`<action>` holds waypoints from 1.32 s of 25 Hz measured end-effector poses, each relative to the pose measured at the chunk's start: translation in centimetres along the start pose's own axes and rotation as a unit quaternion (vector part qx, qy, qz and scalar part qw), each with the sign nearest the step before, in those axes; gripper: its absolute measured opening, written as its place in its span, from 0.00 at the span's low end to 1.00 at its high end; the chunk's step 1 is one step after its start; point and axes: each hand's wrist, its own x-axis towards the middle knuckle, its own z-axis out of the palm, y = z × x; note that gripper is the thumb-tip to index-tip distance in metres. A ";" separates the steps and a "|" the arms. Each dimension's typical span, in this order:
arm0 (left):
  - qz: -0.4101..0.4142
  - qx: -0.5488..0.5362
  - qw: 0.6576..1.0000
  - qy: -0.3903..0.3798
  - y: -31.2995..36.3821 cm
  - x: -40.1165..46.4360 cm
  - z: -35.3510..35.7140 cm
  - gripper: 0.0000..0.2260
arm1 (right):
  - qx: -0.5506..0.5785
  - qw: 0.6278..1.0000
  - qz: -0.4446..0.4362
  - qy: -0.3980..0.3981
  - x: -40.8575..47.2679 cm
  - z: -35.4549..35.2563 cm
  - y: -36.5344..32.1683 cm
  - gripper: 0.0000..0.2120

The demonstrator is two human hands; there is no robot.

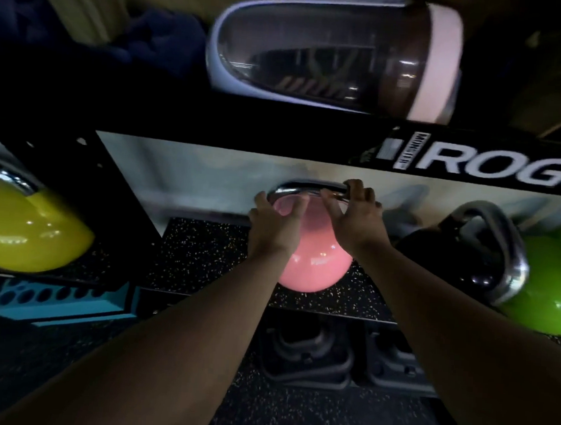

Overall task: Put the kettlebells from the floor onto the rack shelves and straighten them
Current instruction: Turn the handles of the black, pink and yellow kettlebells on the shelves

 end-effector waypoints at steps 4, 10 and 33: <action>0.001 -0.003 1.000 -0.029 0.6 0.4 1.1 0.41 | 0.031 0.998 0.024 0.038 -0.4 0.4 -0.1 0.29; 0.060 -0.066 0.995 -0.034 -1.2 1.7 0.8 0.41 | 0.039 0.994 0.076 0.065 -3.4 2.1 -2.0 0.25; 0.123 -0.072 0.973 -0.181 -1.7 2.2 -1.9 0.24 | 0.452 0.886 0.101 0.003 -7.2 6.0 -5.3 0.22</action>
